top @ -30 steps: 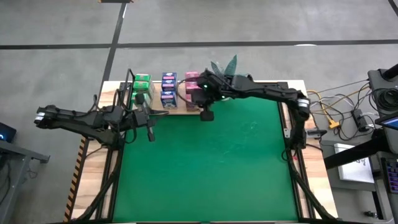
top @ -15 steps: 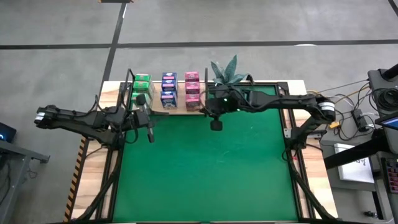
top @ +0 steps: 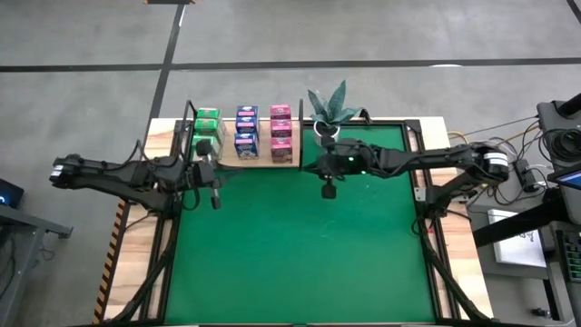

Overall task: Stack cereal on shelf
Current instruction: Return to Home Position

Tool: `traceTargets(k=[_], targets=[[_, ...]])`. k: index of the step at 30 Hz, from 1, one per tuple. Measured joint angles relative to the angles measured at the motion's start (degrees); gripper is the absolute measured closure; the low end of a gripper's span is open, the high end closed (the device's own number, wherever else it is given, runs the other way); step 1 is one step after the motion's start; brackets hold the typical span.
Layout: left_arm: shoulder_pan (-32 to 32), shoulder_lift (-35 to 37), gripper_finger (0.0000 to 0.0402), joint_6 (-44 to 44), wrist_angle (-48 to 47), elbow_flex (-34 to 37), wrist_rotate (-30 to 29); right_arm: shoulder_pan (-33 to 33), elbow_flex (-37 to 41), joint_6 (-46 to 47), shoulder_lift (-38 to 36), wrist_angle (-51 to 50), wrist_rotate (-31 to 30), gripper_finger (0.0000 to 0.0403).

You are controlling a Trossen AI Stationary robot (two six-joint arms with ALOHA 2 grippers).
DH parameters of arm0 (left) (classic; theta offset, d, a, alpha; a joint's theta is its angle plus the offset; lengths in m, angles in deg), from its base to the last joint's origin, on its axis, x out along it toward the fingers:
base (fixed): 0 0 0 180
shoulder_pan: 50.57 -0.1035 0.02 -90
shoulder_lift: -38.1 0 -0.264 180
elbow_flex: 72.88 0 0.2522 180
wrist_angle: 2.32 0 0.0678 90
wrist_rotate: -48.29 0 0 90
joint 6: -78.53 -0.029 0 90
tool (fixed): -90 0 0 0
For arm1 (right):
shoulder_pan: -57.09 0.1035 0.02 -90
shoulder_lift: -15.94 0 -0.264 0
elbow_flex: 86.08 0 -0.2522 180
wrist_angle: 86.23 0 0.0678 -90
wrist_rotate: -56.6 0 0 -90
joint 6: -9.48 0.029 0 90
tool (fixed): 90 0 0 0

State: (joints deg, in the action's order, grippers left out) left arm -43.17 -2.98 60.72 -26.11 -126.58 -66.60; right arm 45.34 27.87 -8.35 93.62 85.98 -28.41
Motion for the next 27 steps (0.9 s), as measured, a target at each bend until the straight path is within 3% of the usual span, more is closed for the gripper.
traceTargets(k=[8,27], targets=[[0.0,7.1,0.0402,0.5,-1.9,3.6,4.8,-1.0,10.7,-0.1,-9.4,7.2,0.0,0.0392],[0.0,30.2,0.0402,3.8,1.5,18.0,4.9,-2.3,26.9,0.7,-30.6,9.4,0.0,0.0392]])
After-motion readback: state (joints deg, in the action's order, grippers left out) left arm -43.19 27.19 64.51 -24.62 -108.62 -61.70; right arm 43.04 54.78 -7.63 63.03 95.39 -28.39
